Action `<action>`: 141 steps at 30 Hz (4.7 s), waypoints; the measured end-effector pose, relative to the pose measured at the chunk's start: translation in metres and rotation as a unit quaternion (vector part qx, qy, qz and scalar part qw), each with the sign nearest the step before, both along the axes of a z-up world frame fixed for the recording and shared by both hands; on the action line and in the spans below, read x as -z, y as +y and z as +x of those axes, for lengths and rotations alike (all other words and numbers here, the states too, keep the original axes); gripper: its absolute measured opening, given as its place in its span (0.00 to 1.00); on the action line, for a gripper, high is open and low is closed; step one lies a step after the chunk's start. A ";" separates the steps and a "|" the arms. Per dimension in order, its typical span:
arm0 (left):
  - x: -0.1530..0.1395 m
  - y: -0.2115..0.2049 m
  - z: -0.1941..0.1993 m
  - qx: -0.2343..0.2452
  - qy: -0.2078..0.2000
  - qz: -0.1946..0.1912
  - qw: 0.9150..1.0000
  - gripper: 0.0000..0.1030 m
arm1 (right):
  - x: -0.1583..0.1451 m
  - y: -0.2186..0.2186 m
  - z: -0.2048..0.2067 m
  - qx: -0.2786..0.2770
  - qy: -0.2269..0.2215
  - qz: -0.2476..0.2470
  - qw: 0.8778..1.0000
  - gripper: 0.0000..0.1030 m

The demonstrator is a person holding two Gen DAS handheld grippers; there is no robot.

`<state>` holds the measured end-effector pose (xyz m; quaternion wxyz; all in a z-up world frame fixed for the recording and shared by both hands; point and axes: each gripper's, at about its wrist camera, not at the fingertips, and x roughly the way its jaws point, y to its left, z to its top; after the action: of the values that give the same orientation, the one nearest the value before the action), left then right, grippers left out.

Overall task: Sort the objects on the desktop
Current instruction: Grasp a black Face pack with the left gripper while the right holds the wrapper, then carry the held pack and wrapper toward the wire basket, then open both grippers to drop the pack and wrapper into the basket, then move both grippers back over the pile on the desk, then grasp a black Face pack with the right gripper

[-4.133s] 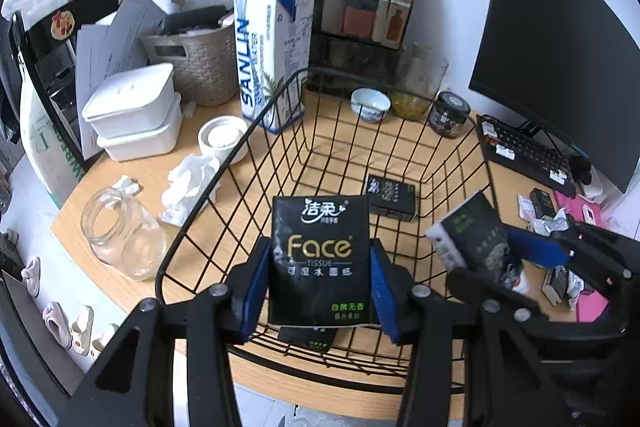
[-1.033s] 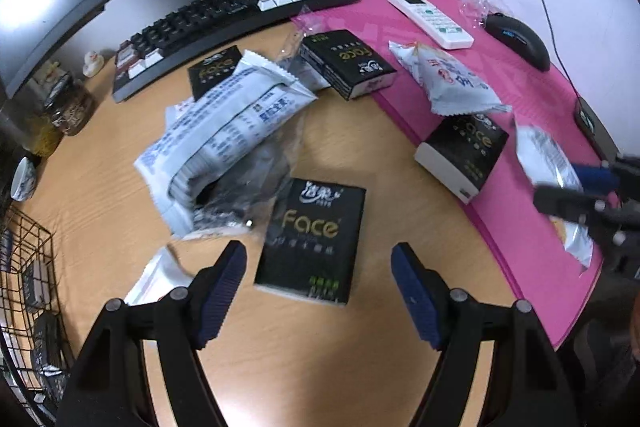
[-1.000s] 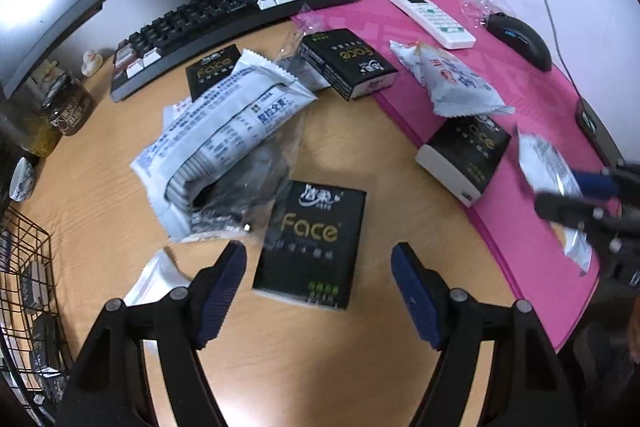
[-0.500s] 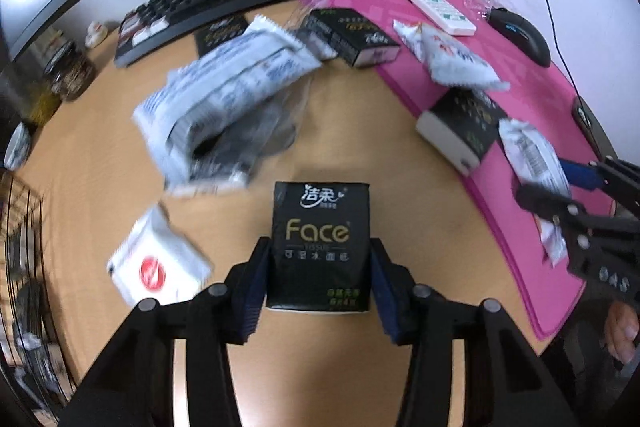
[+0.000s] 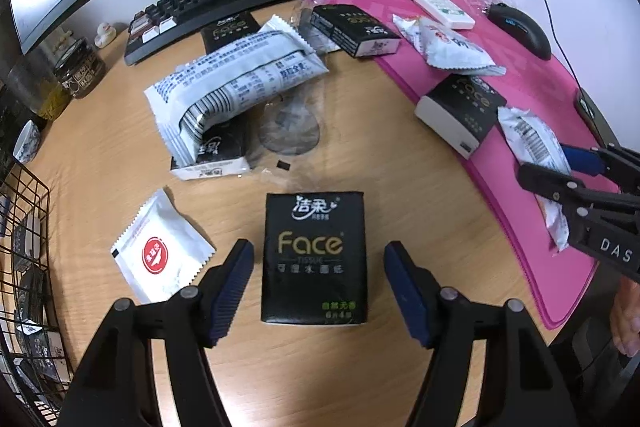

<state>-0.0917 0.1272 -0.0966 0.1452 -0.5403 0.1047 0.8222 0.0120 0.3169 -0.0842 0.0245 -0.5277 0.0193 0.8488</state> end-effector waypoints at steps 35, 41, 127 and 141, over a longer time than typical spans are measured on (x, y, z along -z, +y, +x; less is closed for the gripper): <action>-0.159 -0.269 0.094 -0.270 0.171 0.004 0.948 0.51 | -0.139 -0.307 0.020 -0.325 0.133 -0.058 0.934 0.36; -0.136 -0.330 0.102 -0.322 0.139 0.009 0.936 0.51 | -0.136 -0.392 0.020 -0.382 0.122 -0.059 0.914 0.36; -0.016 -0.045 -0.081 -0.047 0.031 -0.002 0.998 0.73 | -0.008 -0.035 -0.071 -0.036 0.022 -0.003 0.999 0.58; -0.001 -0.043 -0.080 -0.043 0.002 -0.001 0.999 0.50 | 0.002 -0.052 -0.061 -0.072 0.004 -0.018 0.997 0.60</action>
<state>-0.1713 0.0838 -0.0956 0.1092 -0.5429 0.0825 0.8286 -0.0487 0.2653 -0.0858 -0.0463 -0.5249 -0.0031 0.8499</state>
